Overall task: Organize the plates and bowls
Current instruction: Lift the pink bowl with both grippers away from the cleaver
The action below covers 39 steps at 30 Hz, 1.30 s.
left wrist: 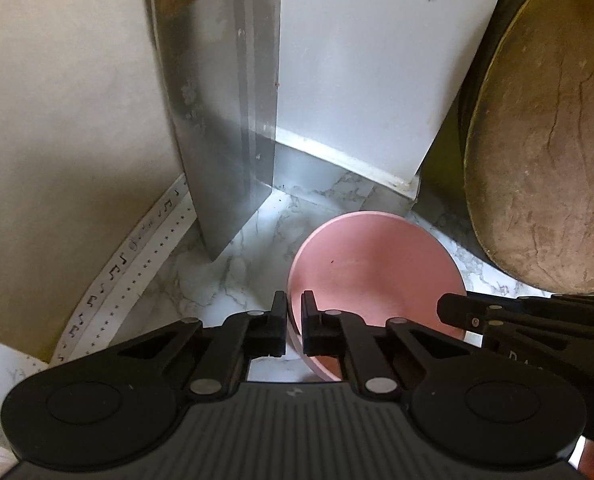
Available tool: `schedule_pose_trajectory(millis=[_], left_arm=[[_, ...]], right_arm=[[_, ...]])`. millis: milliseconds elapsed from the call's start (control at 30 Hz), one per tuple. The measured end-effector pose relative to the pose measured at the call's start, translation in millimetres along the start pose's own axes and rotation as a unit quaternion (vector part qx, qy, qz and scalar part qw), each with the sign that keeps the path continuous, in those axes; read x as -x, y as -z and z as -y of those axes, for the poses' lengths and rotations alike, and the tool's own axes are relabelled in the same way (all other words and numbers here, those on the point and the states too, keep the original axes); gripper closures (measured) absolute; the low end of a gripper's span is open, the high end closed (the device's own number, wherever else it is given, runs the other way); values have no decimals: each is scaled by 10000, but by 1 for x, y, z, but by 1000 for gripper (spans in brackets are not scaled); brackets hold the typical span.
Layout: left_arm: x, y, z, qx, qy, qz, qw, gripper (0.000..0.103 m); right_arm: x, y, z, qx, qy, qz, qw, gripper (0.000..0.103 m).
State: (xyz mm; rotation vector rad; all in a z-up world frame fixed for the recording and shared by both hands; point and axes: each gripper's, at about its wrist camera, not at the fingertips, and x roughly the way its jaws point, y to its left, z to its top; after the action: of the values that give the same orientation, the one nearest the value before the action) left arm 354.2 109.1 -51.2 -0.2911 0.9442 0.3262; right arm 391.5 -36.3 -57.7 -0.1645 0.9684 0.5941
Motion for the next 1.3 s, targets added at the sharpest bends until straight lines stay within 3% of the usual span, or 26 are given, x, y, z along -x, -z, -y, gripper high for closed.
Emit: schedule_pose_trajectory(millis=[600,1300], left_arm=[[105,23,11,-321,256,380,9984,97],[187,120,31,-926,862,376,9912,97]], right_arm=[[103,29,-19,32,165,361,9992,94],[203,137,-34,-464,738,642,9941,94]])
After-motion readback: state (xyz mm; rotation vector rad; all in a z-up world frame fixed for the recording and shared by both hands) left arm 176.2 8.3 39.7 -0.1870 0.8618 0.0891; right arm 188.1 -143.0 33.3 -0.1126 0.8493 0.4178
